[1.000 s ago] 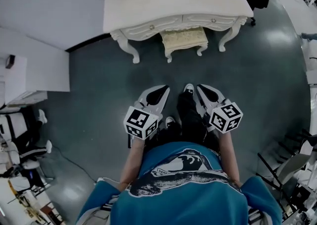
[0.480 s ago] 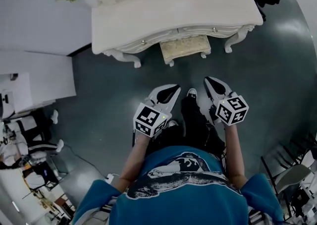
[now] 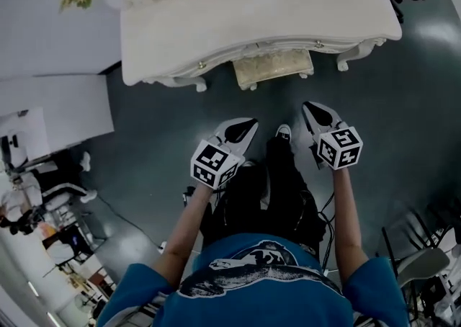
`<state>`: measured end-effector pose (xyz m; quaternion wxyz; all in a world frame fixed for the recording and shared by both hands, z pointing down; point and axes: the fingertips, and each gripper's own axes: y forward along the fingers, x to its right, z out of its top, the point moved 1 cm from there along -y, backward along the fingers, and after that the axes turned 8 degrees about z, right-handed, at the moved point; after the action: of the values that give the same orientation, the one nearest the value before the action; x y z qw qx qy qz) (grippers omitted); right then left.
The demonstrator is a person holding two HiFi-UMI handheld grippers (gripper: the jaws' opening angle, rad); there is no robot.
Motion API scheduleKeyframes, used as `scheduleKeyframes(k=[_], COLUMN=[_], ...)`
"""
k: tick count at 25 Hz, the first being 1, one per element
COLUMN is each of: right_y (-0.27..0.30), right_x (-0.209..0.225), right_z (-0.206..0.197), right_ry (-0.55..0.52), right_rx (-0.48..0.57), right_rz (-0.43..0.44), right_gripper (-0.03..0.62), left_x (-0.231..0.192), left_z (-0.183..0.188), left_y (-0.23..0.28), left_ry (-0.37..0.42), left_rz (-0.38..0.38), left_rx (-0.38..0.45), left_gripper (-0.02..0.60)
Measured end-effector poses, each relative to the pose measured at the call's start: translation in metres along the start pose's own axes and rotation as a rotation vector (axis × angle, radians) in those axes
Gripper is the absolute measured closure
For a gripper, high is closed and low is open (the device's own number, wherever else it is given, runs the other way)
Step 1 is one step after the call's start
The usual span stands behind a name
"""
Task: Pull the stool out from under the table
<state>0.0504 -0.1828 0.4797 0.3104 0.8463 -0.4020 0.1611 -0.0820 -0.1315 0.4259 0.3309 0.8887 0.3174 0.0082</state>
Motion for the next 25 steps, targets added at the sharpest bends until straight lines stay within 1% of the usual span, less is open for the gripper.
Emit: scheduleKeyframes(k=[3,7,11,15,20,23,25], right_y=[0.016,0.035,0.057,0.078,0.11,0.13,0.142], right_x=[0.027,0.069,0.113,0.156,0.202,0.231,0.25], right_z=[-0.01,-0.021,-0.04,-0.058,-0.078,-0.09,-0.094], right_ry=[0.005,0.042,0.067,0.067,0.175,0.184,0.186], right_rx=[-0.016,-0.011,-0.023,-0.038,0.009,-0.016,-0.033], right_rz=[-0.013,-0.05,-0.072,-0.082,-0.07,-0.081,-0.087], right_gripper=[0.574,0.568,0.556,0.53,0.449,0.377,0.345], left_x=[-0.021,-0.05,-0.082,-0.117,-0.165,-0.192,-0.207], left_z=[-0.01,-0.029,-0.056,-0.09,-0.132,-0.157,-0.169], left_y=[0.03,0.074,0.119,0.154,0.176,0.189,0.198], left_ry=[-0.037,-0.066,-0.104,-0.166,-0.268,-0.316,-0.36], left_rz=[-0.002,-0.007,0.0,0.039,0.112,0.15,0.163], left_rx=[-0.023,-0.049,-0.083,-0.113,-0.126,-0.138,-0.136], left_gripper=[0.551,0.521,0.441,0.403,0.368,0.327,0.291])
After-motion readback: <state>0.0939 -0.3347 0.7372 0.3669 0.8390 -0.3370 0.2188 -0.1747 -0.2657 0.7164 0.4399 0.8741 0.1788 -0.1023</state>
